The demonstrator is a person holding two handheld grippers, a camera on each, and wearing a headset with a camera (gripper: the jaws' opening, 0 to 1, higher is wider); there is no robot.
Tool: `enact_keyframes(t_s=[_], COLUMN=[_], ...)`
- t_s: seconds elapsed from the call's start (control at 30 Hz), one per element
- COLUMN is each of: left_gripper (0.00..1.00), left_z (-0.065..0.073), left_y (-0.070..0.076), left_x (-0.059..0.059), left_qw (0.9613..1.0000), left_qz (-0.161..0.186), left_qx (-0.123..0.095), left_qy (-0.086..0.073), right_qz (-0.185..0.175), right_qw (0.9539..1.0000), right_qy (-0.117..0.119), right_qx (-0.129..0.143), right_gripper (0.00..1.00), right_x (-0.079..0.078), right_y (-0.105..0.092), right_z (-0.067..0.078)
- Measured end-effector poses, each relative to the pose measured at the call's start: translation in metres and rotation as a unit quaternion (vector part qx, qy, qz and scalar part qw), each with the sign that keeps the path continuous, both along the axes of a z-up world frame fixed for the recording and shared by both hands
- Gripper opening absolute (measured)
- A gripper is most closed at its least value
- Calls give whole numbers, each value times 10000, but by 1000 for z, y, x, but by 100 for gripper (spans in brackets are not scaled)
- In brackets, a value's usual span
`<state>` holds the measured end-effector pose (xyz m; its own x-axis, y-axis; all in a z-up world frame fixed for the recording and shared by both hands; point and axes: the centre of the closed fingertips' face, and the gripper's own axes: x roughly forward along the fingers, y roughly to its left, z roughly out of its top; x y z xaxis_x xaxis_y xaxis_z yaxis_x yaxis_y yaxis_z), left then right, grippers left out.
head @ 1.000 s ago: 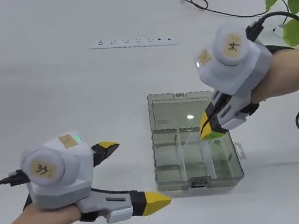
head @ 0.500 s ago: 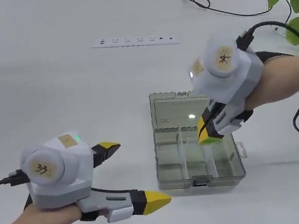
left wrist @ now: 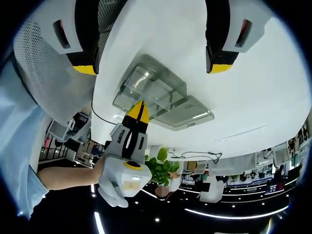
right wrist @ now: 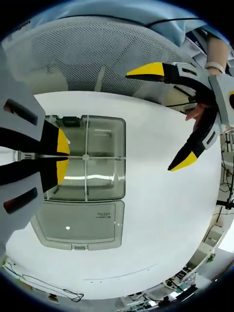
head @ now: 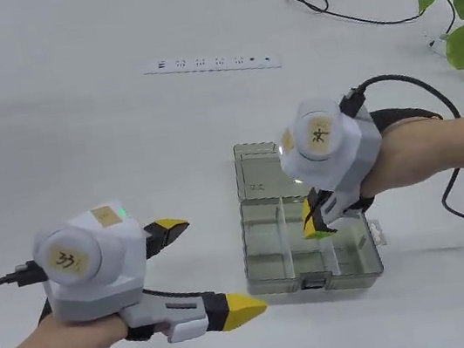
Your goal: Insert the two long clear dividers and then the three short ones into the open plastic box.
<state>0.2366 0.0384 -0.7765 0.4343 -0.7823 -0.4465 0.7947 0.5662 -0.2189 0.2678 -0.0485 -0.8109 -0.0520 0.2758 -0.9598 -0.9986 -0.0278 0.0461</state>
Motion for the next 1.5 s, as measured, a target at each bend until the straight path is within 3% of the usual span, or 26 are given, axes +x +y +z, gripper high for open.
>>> enact_keyframes(t_s=[0.53,0.87,0.97,1.07,1.17,1.33,1.5], left_gripper=[92,91,91,91,91,91,92], left_z=[2,5,5,5,5,5,7], left_y=[-7,-7,-7,-7,-7,-7,-9], left_x=[2,3,3,2,2,1,2], left_qw=[10000,9999,9999,9999,9999,9999,9999], left_qz=[-75,-120,-128,-139,-145,-152,-151], left_qx=[-53,-21,-10,-5,1,1,-10], left_qy=[-26,-46,-41,-40,-41,-36,-49], right_qz=[-66,157,301,266,247,55,-86], right_qw=[9999,9993,9977,9977,9960,9933,9888], right_qy=[-45,-107,-271,-265,-336,-200,-233], right_qx=[118,310,542,571,794,1141,1469], right_gripper=[2,3,19,23,36,49,67], right_x=[0,-1,2,1,3,-3,-5], right_y=[0,1,3,-1,0,3,6], right_z=[-6,-5,-3,-2,2,11,18])
